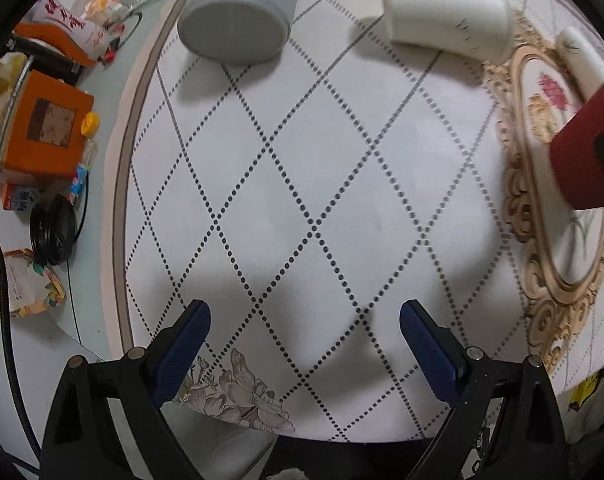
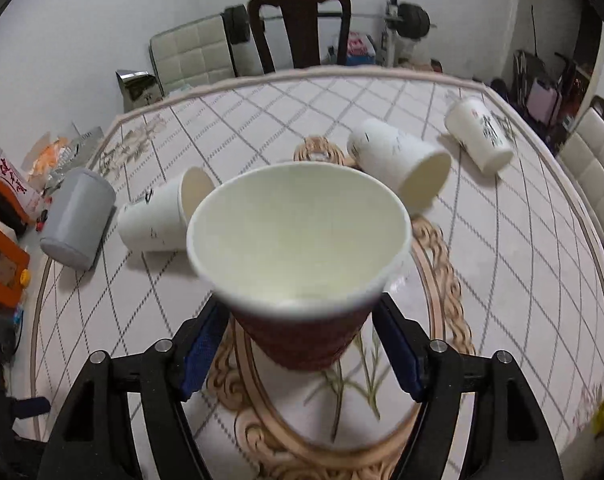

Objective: Flip cup upright

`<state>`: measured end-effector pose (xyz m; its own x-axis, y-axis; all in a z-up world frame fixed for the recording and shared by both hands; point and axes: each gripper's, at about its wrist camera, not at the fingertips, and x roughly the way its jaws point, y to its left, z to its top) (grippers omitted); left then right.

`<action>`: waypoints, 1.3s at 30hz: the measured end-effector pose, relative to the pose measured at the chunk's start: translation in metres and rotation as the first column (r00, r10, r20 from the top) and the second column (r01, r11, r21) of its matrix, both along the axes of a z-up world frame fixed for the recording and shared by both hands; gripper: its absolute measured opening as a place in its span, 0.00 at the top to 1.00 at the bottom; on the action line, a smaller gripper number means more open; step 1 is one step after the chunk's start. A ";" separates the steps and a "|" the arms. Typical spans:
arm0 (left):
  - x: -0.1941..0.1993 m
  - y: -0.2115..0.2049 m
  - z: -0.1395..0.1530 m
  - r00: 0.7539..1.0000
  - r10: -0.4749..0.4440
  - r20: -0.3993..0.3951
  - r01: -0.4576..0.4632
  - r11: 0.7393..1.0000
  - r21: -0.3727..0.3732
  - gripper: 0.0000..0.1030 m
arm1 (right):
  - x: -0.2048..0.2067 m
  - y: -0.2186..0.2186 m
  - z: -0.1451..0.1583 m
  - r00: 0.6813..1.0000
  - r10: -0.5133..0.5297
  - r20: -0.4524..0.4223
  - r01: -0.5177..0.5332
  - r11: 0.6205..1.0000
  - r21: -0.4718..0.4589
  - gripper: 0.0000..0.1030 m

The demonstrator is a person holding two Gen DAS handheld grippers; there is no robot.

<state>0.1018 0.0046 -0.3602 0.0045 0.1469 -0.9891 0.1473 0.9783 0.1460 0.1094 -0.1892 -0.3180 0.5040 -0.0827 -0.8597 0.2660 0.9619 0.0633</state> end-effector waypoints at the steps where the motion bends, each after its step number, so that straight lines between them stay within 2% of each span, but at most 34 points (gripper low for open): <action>1: -0.002 -0.002 0.005 1.000 -0.008 0.009 0.008 1.000 -0.004 0.06 | -0.004 0.001 0.002 1.000 -0.006 -0.010 0.006 1.000 -0.004 0.20; 3: -0.007 -0.007 0.015 0.999 -0.022 0.025 0.023 1.000 -0.015 0.06 | -0.011 0.004 0.005 1.000 -0.002 -0.023 0.002 1.000 -0.014 0.15; 10: -0.022 -0.016 0.065 0.993 -0.045 0.111 0.050 0.998 -0.042 0.06 | -0.041 0.007 0.031 0.999 -0.017 -0.031 0.015 0.999 -0.044 0.09; 14: -0.022 -0.009 0.088 0.985 -0.054 0.164 0.063 0.997 -0.051 0.06 | -0.067 0.001 0.058 0.998 -0.048 -0.034 0.046 0.997 -0.067 0.05; 18: -0.039 -0.008 0.119 0.973 -0.053 0.226 0.068 0.996 -0.061 0.06 | -0.094 -0.006 0.091 0.997 -0.075 -0.025 0.072 0.991 -0.113 0.01; 26: -0.090 -0.018 0.201 0.928 -0.022 0.371 0.063 0.993 -0.099 0.06 | -0.150 -0.019 0.171 0.998 -0.055 0.027 0.058 0.988 -0.145 0.00; 28: -0.108 -0.024 0.223 0.911 -0.023 0.412 0.076 0.991 -0.112 0.06 | -0.163 -0.018 0.191 0.999 -0.037 0.034 0.041 0.988 -0.150 0.00; 34: -0.148 -0.034 0.268 0.869 -0.018 0.495 0.095 0.987 -0.130 0.06 | -0.211 -0.023 0.246 0.996 -0.023 0.089 0.037 0.986 -0.162 0.00; 39: -0.173 -0.036 0.298 0.843 -0.006 0.538 0.103 0.983 -0.151 0.06 | -0.247 -0.028 0.288 0.989 -0.019 0.149 0.045 0.984 -0.171 0.00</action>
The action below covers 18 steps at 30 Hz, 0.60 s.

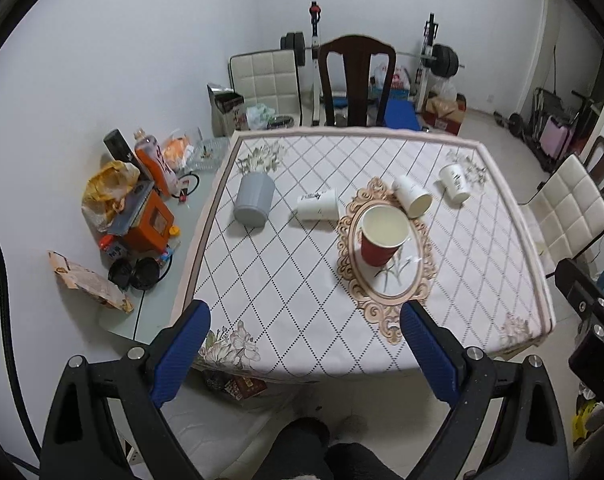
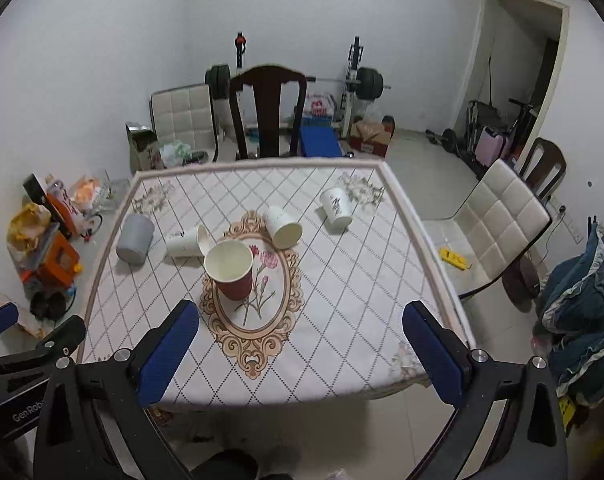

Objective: Flip cup upright

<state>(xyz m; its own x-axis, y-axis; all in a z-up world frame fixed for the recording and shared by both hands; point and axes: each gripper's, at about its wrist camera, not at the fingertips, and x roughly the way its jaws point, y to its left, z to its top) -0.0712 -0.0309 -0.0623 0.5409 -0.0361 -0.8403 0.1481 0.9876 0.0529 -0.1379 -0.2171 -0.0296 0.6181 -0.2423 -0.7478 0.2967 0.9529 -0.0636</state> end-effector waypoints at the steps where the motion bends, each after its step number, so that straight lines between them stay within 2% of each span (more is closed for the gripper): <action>1: -0.004 0.001 0.005 1.000 -0.001 0.010 0.001 1.000 -0.004 0.06 | -0.005 0.000 0.006 1.000 0.001 0.008 -0.001 1.000 -0.004 0.00; 11: -0.031 0.003 0.039 0.995 0.013 0.095 -0.013 1.000 -0.003 0.06 | -0.043 0.000 0.049 0.998 0.014 0.063 -0.013 1.000 -0.012 0.00; 16: -0.034 0.007 0.043 0.994 0.025 0.104 -0.025 1.000 -0.003 0.06 | -0.045 0.001 0.050 0.998 0.026 0.064 -0.026 1.000 0.008 0.00; 17: -0.034 0.007 0.044 0.994 0.026 0.102 -0.026 1.000 -0.005 0.01 | -0.045 0.001 0.050 0.998 0.027 0.061 -0.028 1.000 0.012 0.00; 18: -0.034 0.008 0.044 0.994 0.027 0.103 -0.027 1.000 -0.007 0.00 | -0.046 0.001 0.049 0.998 0.028 0.058 -0.029 1.000 0.013 0.00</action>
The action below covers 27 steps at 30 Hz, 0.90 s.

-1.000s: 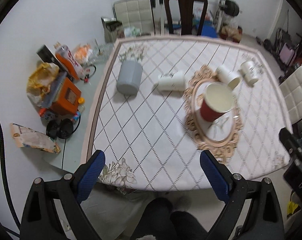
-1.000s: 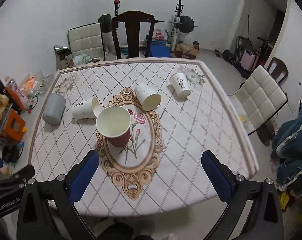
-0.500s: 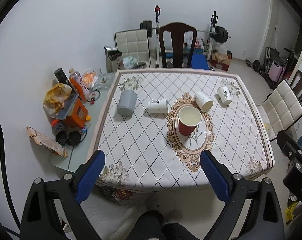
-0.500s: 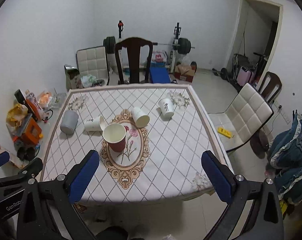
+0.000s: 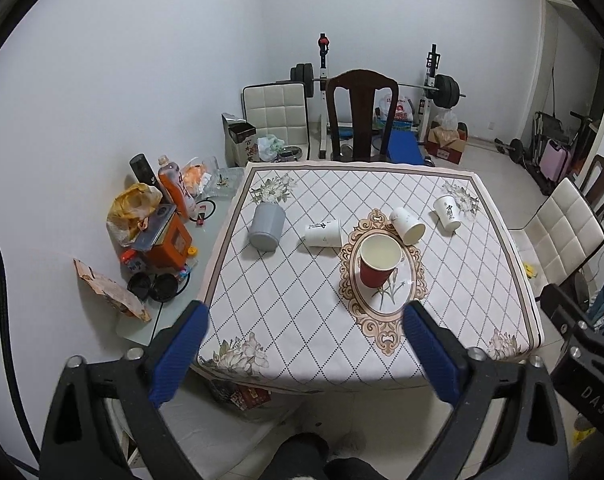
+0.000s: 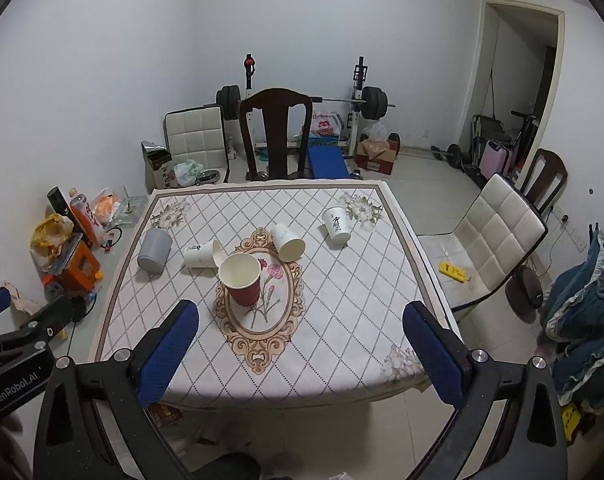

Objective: Flip cup upright

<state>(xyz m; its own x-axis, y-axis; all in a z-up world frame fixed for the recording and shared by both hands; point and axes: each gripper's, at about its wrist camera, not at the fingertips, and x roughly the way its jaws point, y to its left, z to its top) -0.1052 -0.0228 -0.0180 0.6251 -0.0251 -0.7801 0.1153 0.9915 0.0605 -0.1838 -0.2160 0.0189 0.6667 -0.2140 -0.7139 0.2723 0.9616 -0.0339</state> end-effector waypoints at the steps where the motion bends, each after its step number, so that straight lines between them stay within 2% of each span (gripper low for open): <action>1: 0.000 0.000 0.001 1.000 0.003 0.002 -0.003 1.000 0.001 0.00 | 0.000 0.000 0.000 1.000 0.003 -0.003 -0.003 1.000 0.004 0.00; 27: 0.007 -0.003 0.003 1.000 0.020 0.005 -0.020 1.000 0.016 0.00 | 0.011 0.007 -0.001 0.999 0.037 -0.024 -0.037 0.999 0.015 0.00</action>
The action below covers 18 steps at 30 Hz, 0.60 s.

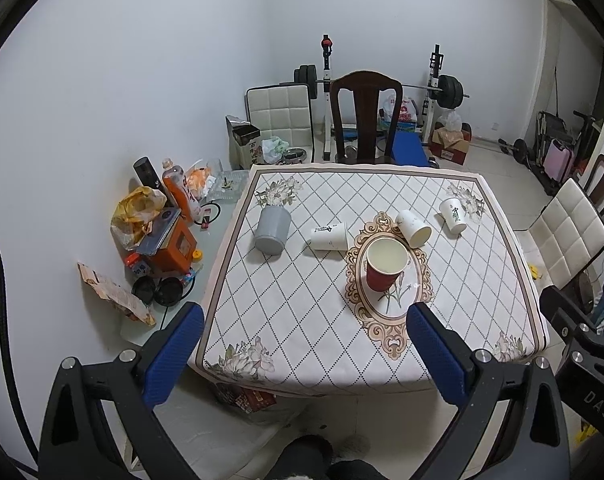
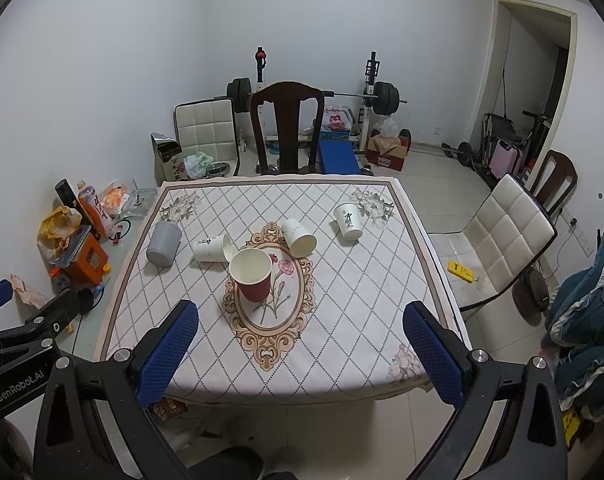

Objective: Flip cup upright

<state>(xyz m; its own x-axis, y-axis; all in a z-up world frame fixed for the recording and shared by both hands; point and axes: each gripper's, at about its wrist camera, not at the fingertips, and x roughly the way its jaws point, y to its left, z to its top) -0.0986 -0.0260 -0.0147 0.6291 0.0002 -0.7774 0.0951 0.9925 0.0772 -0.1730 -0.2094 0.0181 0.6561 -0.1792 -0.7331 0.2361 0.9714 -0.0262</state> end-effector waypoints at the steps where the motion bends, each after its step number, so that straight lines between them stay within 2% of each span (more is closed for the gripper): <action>1: 0.000 -0.001 0.000 1.000 0.004 0.001 -0.004 1.000 0.000 0.00 | 0.001 0.000 0.000 1.000 0.001 -0.001 -0.001 1.000 0.000 0.00; 18: -0.001 0.006 -0.003 1.000 -0.004 -0.009 0.004 1.000 0.002 0.00 | 0.001 0.008 -0.005 1.000 0.021 -0.007 -0.021 1.000 0.004 0.00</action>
